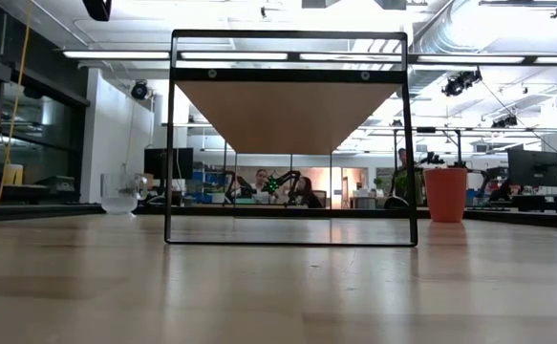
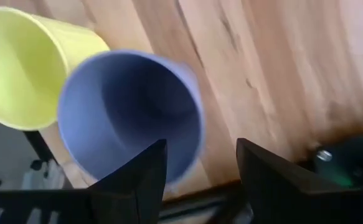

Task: Stack small to large cups/mugs on shelf
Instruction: Put the violet cup on the shelf

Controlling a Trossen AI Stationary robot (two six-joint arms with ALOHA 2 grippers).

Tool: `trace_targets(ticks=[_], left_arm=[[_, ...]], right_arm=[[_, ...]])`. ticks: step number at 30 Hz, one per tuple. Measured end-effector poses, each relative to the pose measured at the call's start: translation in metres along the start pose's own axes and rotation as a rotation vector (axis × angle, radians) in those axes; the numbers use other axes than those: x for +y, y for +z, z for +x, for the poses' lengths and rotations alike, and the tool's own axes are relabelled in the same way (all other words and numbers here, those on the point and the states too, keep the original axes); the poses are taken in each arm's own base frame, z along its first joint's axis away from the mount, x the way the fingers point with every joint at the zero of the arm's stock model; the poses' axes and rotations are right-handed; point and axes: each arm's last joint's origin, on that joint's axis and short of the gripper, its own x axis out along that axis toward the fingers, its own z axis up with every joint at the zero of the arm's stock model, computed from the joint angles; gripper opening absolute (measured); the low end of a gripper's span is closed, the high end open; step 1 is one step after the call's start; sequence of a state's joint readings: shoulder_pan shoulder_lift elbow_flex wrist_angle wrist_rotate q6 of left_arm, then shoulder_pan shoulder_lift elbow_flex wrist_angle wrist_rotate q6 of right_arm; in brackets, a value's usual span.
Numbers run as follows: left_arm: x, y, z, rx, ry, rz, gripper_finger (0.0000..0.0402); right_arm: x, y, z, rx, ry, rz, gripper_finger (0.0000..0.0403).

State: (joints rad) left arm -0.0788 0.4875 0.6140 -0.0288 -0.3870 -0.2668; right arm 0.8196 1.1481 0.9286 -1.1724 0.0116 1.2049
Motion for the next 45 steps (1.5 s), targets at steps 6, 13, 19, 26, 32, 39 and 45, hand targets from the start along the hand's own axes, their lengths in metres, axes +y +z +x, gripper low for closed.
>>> trace_targets(ticks=[6,13,19,26,32,39,45], left_arm=[[0.0,0.0,0.0,-0.001,0.004,0.0,0.0069],[0.001,0.0,0.0,-0.007,0.029,0.0,0.0069],[0.001,0.0,0.0,-0.009,0.035,0.0,0.0069],[0.001,0.0,0.0,-0.01,0.035,0.0,0.0069],[0.001,0.0,0.0,-0.011,0.035,-0.001,0.0069],[0.001,0.001,0.0,-0.014,0.034,-0.005,0.0069],[0.0,0.001,0.002,-0.021,0.03,-0.005,0.0069]], right_arm=[[0.0,0.0,0.017,-0.018,0.026,0.048,0.0182],[-0.006,-0.002,0.027,-0.008,-0.013,0.097,0.014],[-0.005,-0.002,0.024,-0.009,-0.009,0.038,0.004],[-0.011,-0.001,-0.009,-0.033,-0.072,-0.007,0.0003],[-0.039,0.007,-0.083,-0.309,-0.174,0.049,0.0002],[-0.073,0.016,-0.131,-0.789,-0.206,0.106,0.0001],[-0.083,0.019,-0.129,-1.01,-0.156,0.077,0.0]])
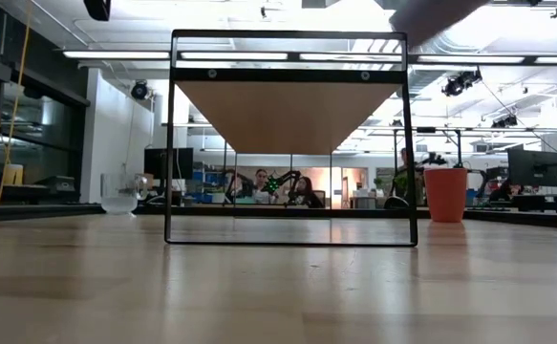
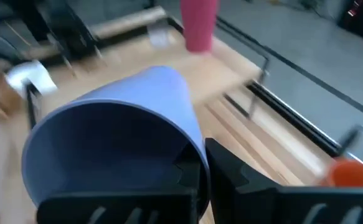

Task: Stack small to large cups/mugs on shelf
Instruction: Put the violet cup on the shelf

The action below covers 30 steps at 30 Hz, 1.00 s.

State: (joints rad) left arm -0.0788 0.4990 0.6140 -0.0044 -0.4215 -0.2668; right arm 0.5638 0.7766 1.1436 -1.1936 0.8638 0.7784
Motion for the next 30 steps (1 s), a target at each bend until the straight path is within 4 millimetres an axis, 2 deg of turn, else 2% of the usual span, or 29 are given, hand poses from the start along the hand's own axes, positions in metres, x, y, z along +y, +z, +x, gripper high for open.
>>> trace_targets(ticks=[7,11,14,21,30], left_arm=[[-0.006,-0.005,0.014,0.049,-0.006,0.037,0.0069],[-0.012,-0.001,0.025,0.071,-0.005,0.096,0.0069],[-0.016,0.004,0.031,0.072,-0.006,0.128,0.0069],[-0.02,0.016,0.033,0.049,-0.011,0.124,0.0069],[-0.02,0.016,0.032,0.051,-0.011,0.125,0.0069]], right_arm=[[0.011,-0.018,0.025,-0.24,0.239,0.038,0.0],[0.011,-0.012,0.035,-0.431,0.351,0.066,0.0],[0.007,-0.006,0.041,-0.509,0.373,0.059,0.0],[-0.002,0.013,0.055,-0.509,0.409,0.025,0.0],[-0.004,0.015,0.076,-0.435,0.436,-0.005,0.0]])
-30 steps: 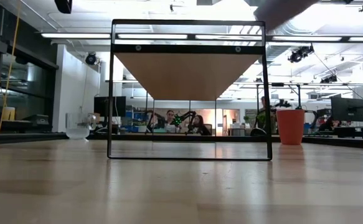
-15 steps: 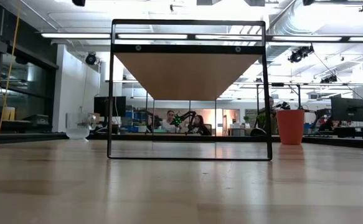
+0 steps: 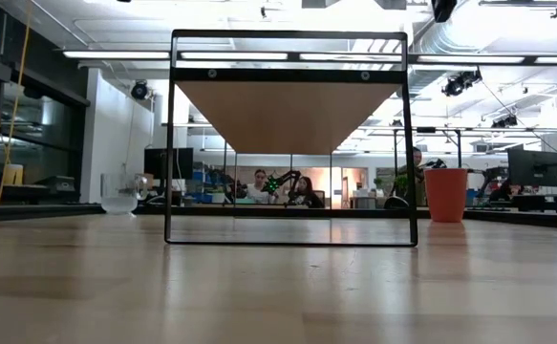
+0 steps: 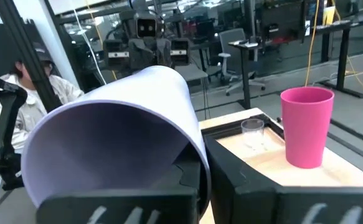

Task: Stack small to large cups/mugs on shelf
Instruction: Put the violet cup on the shelf

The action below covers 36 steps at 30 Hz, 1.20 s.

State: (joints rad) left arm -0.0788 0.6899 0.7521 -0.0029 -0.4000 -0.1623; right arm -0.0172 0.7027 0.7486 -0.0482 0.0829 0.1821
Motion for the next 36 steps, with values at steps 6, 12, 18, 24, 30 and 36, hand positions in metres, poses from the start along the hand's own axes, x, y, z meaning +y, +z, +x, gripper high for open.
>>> trace_targets(ticks=[6,12,18,24,30,36], left_arm=[[0.0,0.0,0.0,0.0,0.0,0.001,0.0069],[0.0,0.0,0.0,0.0,0.0,0.0,0.0069],[0.0,0.0,0.0,0.0,0.0,0.0,0.0069],[0.0,0.0,0.0,0.001,0.0,0.001,0.0069],[0.0,-0.001,0.0,0.004,0.001,0.002,0.0069],[0.0,-0.001,0.0,0.005,0.001,0.002,0.0069]], right_arm=[[-0.001,0.0,0.001,0.004,0.001,0.001,0.0],[-0.001,0.0,0.001,0.004,0.001,0.002,0.0],[-0.006,0.01,0.003,0.009,-0.055,0.03,0.0],[-0.028,0.062,0.018,0.201,-0.357,0.108,0.0],[-0.071,0.093,0.051,0.512,-0.61,0.187,0.0],[-0.112,0.092,0.095,0.754,-0.675,0.28,0.0]])
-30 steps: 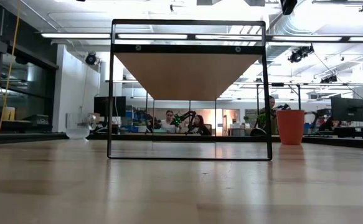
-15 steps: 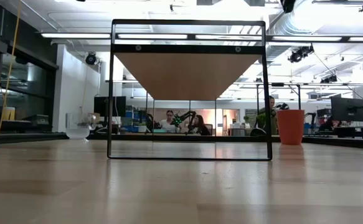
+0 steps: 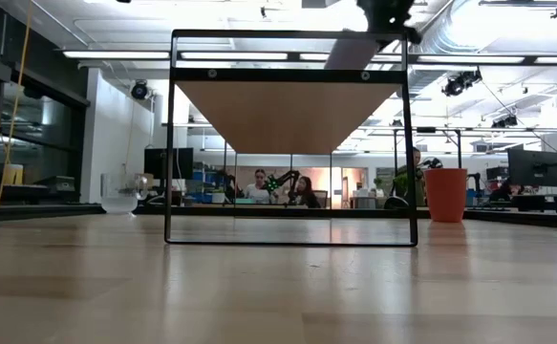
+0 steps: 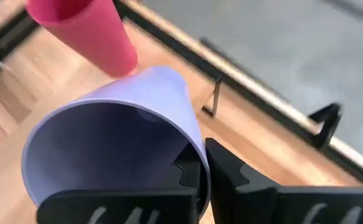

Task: Stack small to large cups/mugs on shelf
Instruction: Put the violet cup on the shelf

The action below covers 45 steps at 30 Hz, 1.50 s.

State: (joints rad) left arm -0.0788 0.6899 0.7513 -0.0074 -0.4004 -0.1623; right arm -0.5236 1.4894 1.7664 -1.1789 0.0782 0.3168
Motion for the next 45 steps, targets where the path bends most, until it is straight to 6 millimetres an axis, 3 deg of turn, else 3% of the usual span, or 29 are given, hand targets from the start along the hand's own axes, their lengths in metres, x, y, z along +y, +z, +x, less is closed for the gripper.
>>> trace_targets(ticks=[5,10,18,32,45], left_arm=[[0.0,0.0,0.0,0.0,0.0,0.0,0.0069],[0.0,0.0,0.0,0.0,0.0,0.0,0.0069],[0.0,0.0,0.0,0.0,0.0,0.0,0.0069],[0.0,0.001,0.0,-0.006,-0.001,-0.002,0.0069],[0.0,0.001,0.0,-0.006,-0.001,-0.002,0.0069]], right_arm=[[0.005,0.021,0.03,0.163,-0.026,0.002,0.0],[0.009,0.037,0.048,0.21,-0.041,-0.004,0.0],[0.015,0.047,0.082,0.295,-0.058,-0.026,0.0],[0.013,0.052,0.085,0.28,-0.043,-0.013,0.0007],[0.012,0.057,0.087,0.227,-0.031,0.0,0.0108]])
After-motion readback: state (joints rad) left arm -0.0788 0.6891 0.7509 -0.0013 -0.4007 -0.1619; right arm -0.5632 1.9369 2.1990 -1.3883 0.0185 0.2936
